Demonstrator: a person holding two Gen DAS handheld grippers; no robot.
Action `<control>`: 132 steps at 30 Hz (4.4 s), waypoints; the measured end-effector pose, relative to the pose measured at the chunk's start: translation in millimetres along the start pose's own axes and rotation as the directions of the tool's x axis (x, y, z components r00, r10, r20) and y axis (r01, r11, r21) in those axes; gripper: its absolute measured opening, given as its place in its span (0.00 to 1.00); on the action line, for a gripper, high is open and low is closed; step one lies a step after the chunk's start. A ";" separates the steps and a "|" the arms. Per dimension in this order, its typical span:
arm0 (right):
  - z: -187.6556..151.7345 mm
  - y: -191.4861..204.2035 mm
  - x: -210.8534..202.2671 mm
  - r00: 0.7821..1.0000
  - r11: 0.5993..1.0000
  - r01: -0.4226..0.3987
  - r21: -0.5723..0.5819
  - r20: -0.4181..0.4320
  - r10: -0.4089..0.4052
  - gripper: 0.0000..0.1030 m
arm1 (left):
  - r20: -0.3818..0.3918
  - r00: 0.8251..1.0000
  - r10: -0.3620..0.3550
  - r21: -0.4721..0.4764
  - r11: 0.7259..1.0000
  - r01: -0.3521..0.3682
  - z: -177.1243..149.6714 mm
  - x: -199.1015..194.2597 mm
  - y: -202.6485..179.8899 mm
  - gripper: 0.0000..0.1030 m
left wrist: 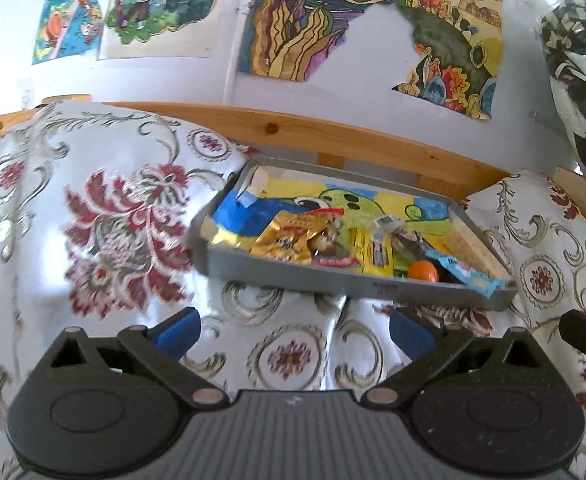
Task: Organize snacks
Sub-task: 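Lift both tools out of the tray and move back to remaining snacks, then close left tool on clear bread packet while right tool grips clear jerky packet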
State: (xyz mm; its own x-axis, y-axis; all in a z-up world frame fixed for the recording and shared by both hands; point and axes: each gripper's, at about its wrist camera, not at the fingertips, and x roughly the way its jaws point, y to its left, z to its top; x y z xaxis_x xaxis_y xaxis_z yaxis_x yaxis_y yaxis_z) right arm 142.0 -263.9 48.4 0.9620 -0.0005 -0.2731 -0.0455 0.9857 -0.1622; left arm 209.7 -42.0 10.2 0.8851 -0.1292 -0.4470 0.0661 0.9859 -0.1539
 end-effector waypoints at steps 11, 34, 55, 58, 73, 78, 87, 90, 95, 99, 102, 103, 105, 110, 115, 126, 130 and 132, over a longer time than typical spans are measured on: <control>-32.4 14.2 -46.6 0.998 0.999 -0.008 0.035 -0.062 0.010 0.99 | 0.014 1.000 0.009 -0.009 1.000 -0.009 -30.1 -42.7 4.1 0.99; -83.5 28.1 -82.1 0.971 0.999 0.031 0.045 -0.238 -0.019 0.99 | -0.098 0.995 -0.008 0.103 0.995 0.018 -84.4 -83.0 -3.4 0.99; -96.8 26.4 -79.9 0.955 0.998 0.022 0.052 -0.298 -0.005 0.99 | -0.146 0.989 0.018 0.134 0.991 0.001 -95.0 -78.8 -6.8 0.99; -94.8 23.2 -74.8 0.956 0.999 0.020 0.047 -0.295 -0.005 0.99 | -0.151 0.988 0.019 0.138 0.990 0.002 -94.4 -75.6 -7.6 0.99; -82.3 -1.5 -18.2 0.944 0.998 -0.042 -0.045 -0.328 0.024 0.99 | -0.197 0.980 -0.017 0.149 0.988 0.047 -81.5 -32.2 -22.4 0.99; -74.3 -11.5 13.3 0.925 0.996 -0.070 -0.058 -0.378 0.044 0.99 | -0.240 0.970 -0.051 0.134 0.987 0.085 -75.3 -10.5 -29.9 0.99; -74.1 -19.9 64.8 0.874 0.989 -0.147 -0.009 -0.469 0.125 0.99 | -0.319 0.943 -0.090 0.159 0.976 0.147 -71.7 20.7 -43.3 0.99; -77.3 -19.4 72.1 0.863 0.986 -0.165 0.003 -0.483 0.146 0.99 | -0.317 0.943 -0.100 0.159 0.975 0.156 -71.8 23.8 -44.6 0.99; -81.1 -15.9 81.2 0.852 0.979 -0.201 -0.005 -0.494 0.173 0.99 | -0.323 0.940 -0.110 0.159 0.973 0.169 -71.6 27.7 -44.6 0.99; -83.3 -15.1 87.4 0.847 0.976 -0.217 -0.014 -0.500 0.181 0.99 | -0.328 0.938 -0.116 0.153 0.973 0.174 -71.5 28.6 -43.8 0.99; -84.3 -15.0 89.0 0.846 0.974 -0.226 -0.011 -0.497 0.191 0.99 | -0.329 0.936 -0.125 0.155 0.971 0.184 -71.5 26.8 -44.7 0.99; -84.3 -14.9 88.8 0.847 0.973 -0.231 -0.015 -0.495 0.194 0.99 | -0.331 0.935 -0.129 0.157 0.969 0.189 -71.5 26.1 -45.1 0.99; -83.7 -14.5 86.7 0.849 0.968 -0.249 -0.034 -0.488 0.201 0.99 | -0.331 0.933 -0.141 0.165 0.965 0.204 -71.2 24.2 -46.5 0.99; -83.5 -12.4 85.7 0.845 0.948 -0.306 -0.086 -0.484 0.229 0.99 | -0.345 0.924 -0.164 0.191 0.952 0.240 -72.8 26.2 -51.2 0.99; -84.6 -8.7 89.0 0.840 0.935 -0.336 -0.115 -0.485 0.242 0.99 | -0.385 0.907 -0.174 0.201 0.943 0.266 -72.8 35.9 -56.9 0.99; -90.9 -11.0 76.2 0.870 0.948 -0.306 -0.087 -0.430 0.241 0.79 | -0.424 0.884 -0.199 0.145 0.948 0.283 -75.6 47.4 -59.1 0.95; -90.1 -9.2 72.5 0.871 0.942 -0.324 -0.090 -0.416 0.260 0.61 | -0.422 0.886 -0.195 0.166 0.944 0.287 -76.0 49.6 -57.9 0.85; -90.2 -7.5 71.2 0.869 0.938 -0.334 -0.089 -0.414 0.270 0.54 | -0.422 0.884 -0.202 0.177 0.938 0.299 -75.3 49.7 -58.3 0.79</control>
State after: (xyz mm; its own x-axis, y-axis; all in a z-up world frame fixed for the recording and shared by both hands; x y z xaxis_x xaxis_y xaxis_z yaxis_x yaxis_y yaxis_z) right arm 186.5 -286.5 -55.3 0.7126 0.1964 -0.6735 -0.3880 0.9101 -0.1452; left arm 215.1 -113.9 -69.5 0.5743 -0.3586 -0.7359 0.4087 0.9045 -0.1219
